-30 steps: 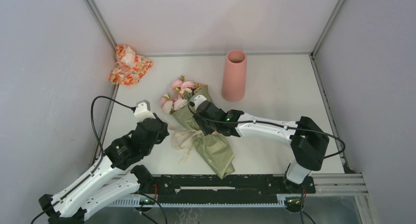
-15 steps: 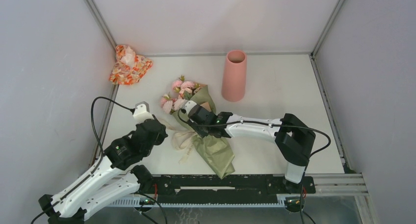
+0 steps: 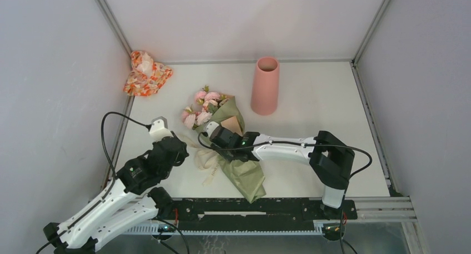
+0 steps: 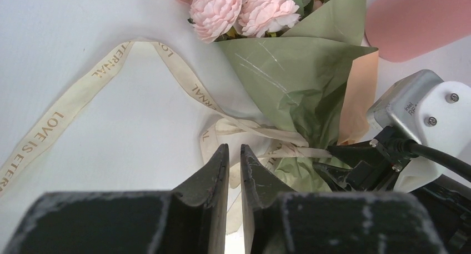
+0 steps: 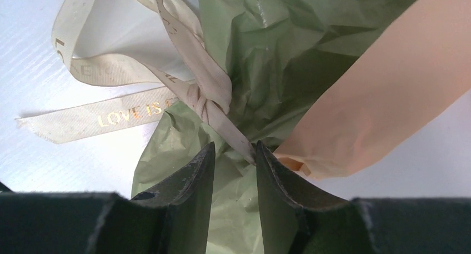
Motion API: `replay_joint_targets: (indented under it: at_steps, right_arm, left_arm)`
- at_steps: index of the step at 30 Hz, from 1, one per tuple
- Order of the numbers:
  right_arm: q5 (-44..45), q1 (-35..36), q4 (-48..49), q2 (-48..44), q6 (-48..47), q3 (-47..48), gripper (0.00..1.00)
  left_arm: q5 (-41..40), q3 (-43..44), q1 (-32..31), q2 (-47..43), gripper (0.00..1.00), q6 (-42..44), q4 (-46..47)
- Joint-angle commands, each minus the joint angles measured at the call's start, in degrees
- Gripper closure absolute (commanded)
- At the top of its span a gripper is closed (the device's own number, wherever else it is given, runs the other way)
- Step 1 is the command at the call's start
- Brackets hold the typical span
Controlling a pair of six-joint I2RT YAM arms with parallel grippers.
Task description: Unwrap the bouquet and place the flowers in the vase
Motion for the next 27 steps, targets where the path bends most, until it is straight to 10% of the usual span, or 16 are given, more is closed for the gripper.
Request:
replay_joint_targets:
  at_steps: [1, 9, 16, 27]
  right_arm:
    - [1.33, 0.71, 1.59, 1.62, -1.29, 2.24, 0.58]
    - [2.7, -0.04, 3.6, 6.31, -1.36, 5.18, 0.62]
    - [4.67, 0.05, 3.06, 4.02, -0.76, 6.28, 0.97]
    - [-0.6, -0.3, 0.43, -6.58, 3.71, 7.77, 1.0]
  left_arm:
    - [-0.93, -1.56, 0.31, -1.84, 0.82, -1.36, 0.63]
    - [-0.6, -1.66, 0.29, -2.19, 0.82, -1.46, 0.47]
    - [1.42, -2.72, 0.29, -3.27, 0.82, 0.18, 3.31]
    - [8.55, -7.01, 0.24, -1.69, 0.82, 3.63, 14.14]
